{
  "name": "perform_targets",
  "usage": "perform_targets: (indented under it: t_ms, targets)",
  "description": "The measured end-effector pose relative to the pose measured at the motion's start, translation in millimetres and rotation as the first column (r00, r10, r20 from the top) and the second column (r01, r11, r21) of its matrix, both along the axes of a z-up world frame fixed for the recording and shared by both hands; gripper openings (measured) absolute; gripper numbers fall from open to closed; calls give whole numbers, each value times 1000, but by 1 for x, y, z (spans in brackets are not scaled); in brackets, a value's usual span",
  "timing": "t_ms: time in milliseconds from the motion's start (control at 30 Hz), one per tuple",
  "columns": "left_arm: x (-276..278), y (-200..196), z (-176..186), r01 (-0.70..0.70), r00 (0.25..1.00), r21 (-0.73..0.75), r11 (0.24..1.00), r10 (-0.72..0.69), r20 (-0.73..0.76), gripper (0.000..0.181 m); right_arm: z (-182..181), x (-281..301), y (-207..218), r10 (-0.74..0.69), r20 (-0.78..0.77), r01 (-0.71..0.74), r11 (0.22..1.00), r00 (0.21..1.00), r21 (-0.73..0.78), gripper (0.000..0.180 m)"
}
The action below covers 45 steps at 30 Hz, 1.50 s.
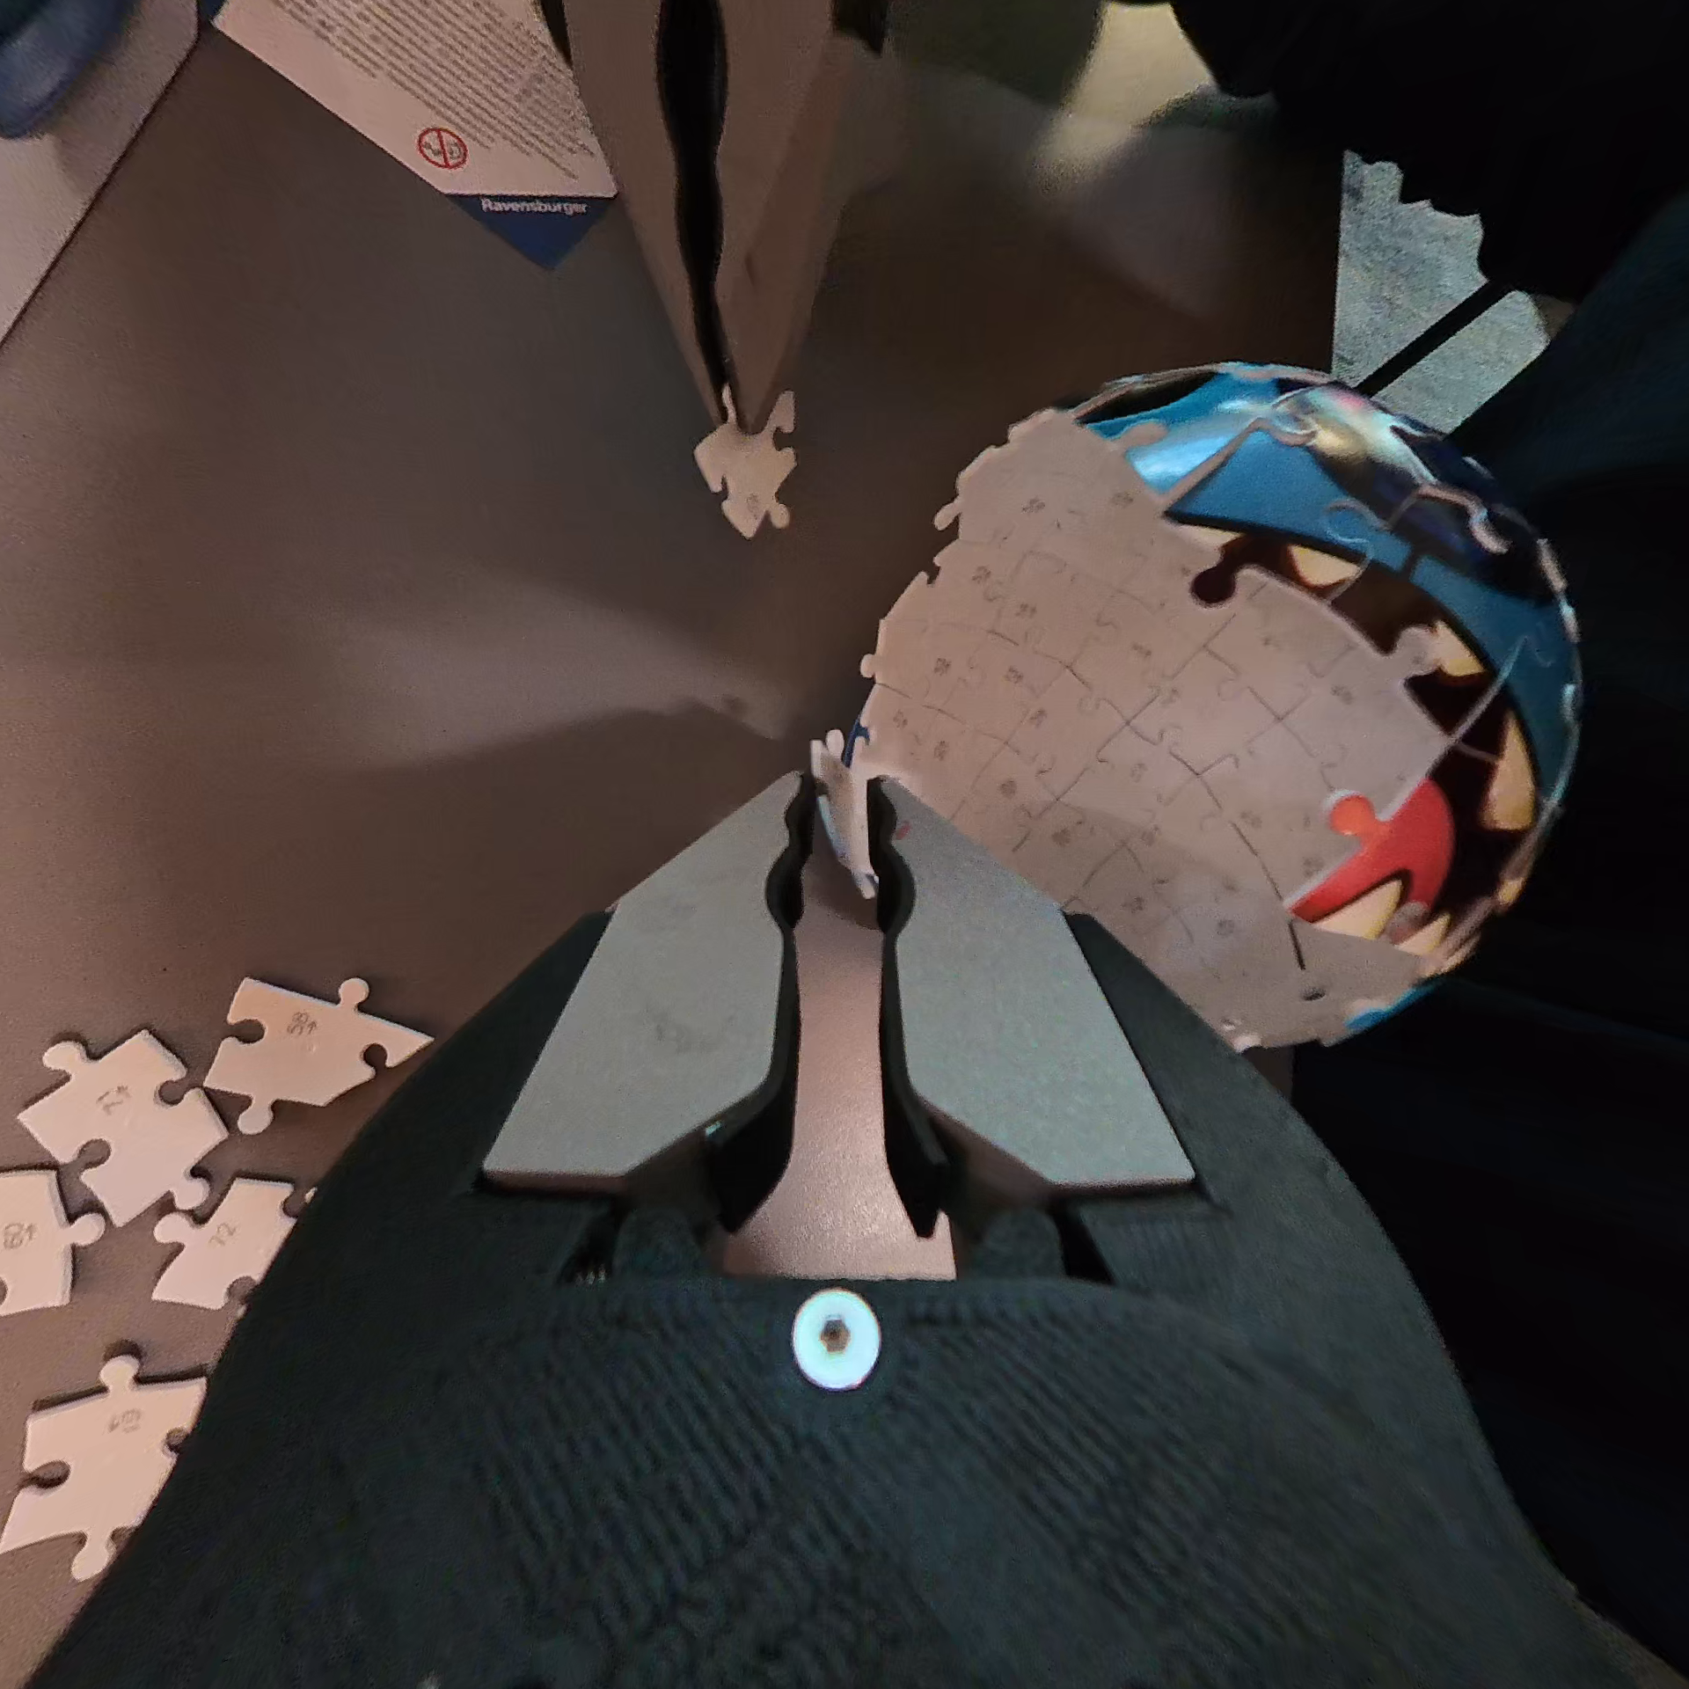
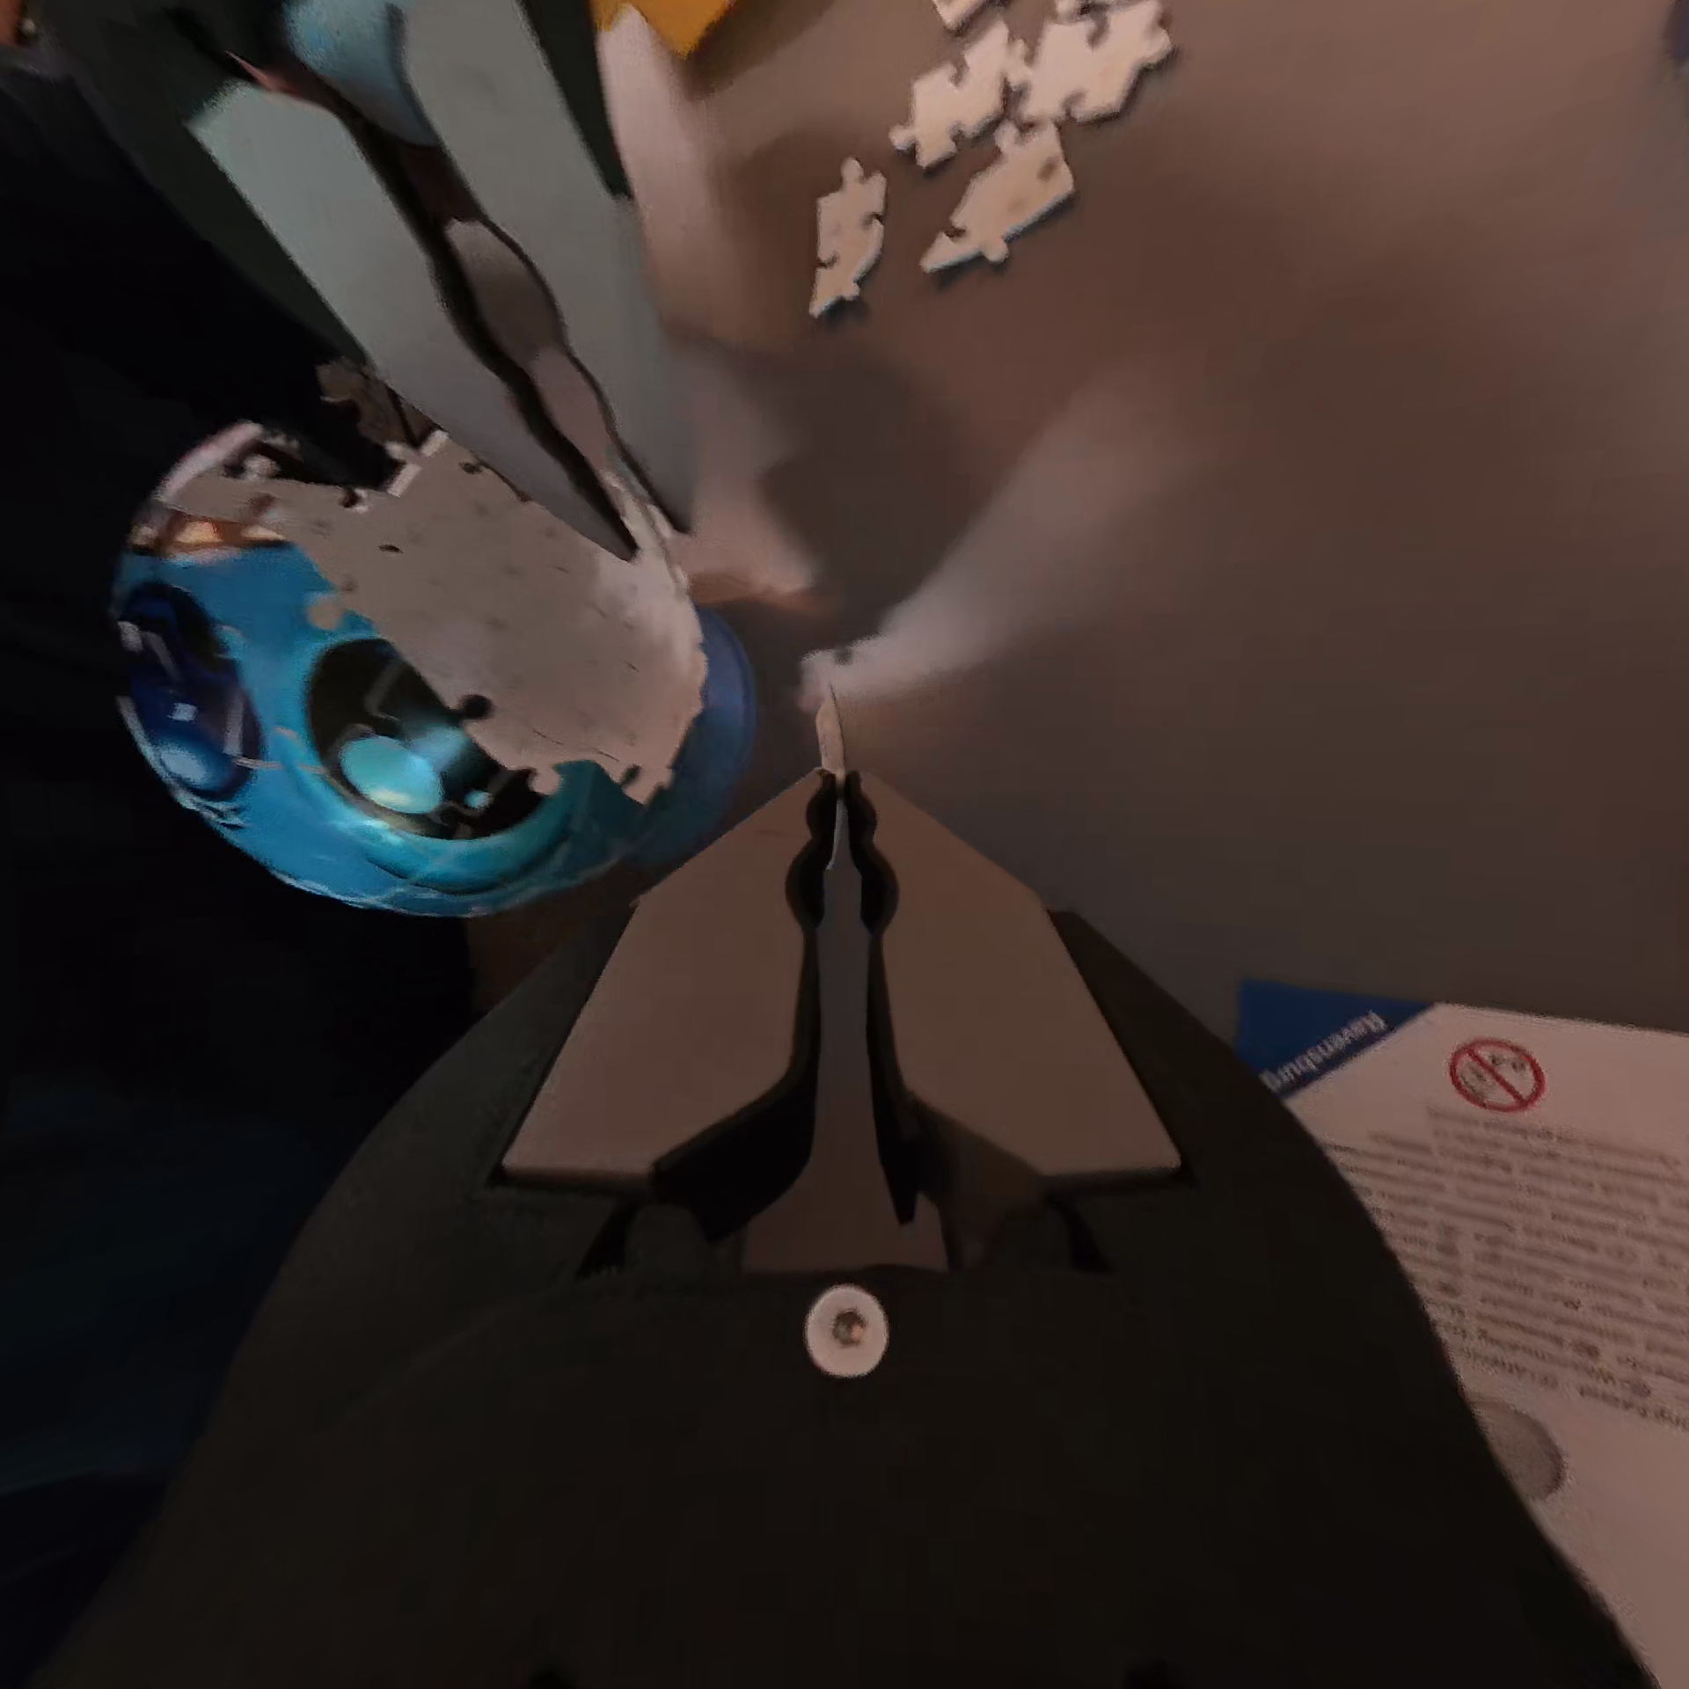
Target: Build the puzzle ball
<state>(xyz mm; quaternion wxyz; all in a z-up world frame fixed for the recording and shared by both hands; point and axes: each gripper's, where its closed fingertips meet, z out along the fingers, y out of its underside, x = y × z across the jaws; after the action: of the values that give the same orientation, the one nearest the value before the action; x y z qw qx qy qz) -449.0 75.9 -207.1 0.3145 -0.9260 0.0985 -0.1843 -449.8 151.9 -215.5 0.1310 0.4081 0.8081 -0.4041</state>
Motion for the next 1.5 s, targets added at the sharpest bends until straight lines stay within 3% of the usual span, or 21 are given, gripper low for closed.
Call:
perform_targets:
  t_ms: [267,367,467,600,767,1133,1500]
  targets:
    - [1,0,7,-5,998,26,1000,4,66,10,-33,11,-4,42,141,-44,999,989,12,3]
    - [-1,-1,8,-20,996,38,999,17,92,10,-22,-6,1,17,27,-19,998,999,64,28]
    - [-1,-3,10,-26,994,51,998,20,107,10,5,-16,-18,88,-140,-87,996,986,19,31]
    - [-2,-5,10,-32,993,57,998,25,112,10,11,-7,-56,264,-176,-277,959,948,-55,29]
    - [-1,-8,10,-28,994,60,998,22,109,10,1,-1,-82,368,-127,-384,913,921,-137,24]
    - [-1,-12,11,-20,995,69,997,13,94,8,-3,2,-96,446,-175,-468,877,878,-113,0]
    - [-1,-16,6,-23,999,65,998,19,48,3,-4,2,-98,434,-209,-458,885,876,-84,0]
